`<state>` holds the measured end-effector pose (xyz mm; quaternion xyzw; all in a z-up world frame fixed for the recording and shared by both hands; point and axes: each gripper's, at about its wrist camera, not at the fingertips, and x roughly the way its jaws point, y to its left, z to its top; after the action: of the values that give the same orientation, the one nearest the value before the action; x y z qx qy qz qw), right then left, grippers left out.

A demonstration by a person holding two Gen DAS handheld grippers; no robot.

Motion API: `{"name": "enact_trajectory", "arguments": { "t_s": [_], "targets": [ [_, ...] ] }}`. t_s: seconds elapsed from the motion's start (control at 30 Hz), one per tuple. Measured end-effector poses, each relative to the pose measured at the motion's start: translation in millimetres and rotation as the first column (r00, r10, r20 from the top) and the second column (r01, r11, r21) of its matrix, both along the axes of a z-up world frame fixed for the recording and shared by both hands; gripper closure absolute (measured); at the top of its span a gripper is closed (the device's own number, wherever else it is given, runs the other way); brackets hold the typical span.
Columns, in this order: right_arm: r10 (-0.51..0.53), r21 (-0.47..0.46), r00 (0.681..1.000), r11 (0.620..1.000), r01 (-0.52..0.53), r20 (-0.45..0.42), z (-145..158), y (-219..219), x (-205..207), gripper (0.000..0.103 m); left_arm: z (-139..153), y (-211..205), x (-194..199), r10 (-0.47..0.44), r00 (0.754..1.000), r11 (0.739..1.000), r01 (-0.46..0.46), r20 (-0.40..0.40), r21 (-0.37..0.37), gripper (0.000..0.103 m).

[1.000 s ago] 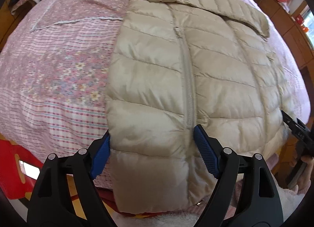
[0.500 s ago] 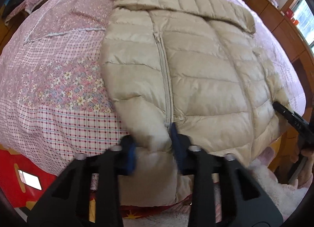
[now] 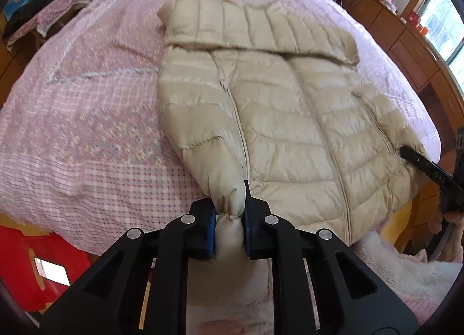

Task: Fold large clothes
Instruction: 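Lift the hem with both grippers and fold it toward the collar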

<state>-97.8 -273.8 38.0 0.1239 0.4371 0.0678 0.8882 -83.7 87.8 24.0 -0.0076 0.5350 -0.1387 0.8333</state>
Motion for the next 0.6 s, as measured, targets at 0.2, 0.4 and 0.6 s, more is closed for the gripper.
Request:
{"name": "enact_trajectory", "arguments": {
  "t_s": [0.2,0.4,0.6],
  "targets": [
    [0.038,-0.002,0.991,0.999,-0.038,0.128,32.5,4.9,22.4,0.089,24.4,-1.6,23.8,-0.01,0.998,0.999,0.013,0.067,-0.032,0.091],
    [0.015,-0.026,0.972,1.0,-0.009,0.235,59.2,-0.3,55.3,0.089,60.0,-3.3,48.0,0.008,0.979,1.0,-0.003,0.201,-0.023,0.091],
    [-0.045,-0.04,0.962,0.998,0.058,0.27,63.0,-10.6,111.6,0.089,72.4,-8.2,103.2,0.049,0.956,0.997,-0.062,0.29,0.036,0.091]
  ]
}}
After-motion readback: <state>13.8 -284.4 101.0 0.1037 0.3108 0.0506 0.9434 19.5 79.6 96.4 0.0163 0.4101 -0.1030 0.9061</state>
